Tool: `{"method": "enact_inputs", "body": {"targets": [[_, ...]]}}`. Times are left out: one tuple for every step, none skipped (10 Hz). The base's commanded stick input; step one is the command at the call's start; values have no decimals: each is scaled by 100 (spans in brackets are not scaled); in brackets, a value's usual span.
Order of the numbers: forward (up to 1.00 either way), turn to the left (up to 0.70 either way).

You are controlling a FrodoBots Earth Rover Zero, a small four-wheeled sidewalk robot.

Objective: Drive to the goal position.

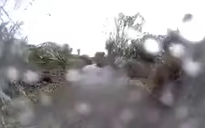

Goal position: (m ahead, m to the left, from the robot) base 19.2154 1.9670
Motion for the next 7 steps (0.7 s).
{"method": "enact_inputs", "body": {"targets": [[100,0],[100,0],[100,0],[100,0],[100,0],[100,0],[100,0]]}}
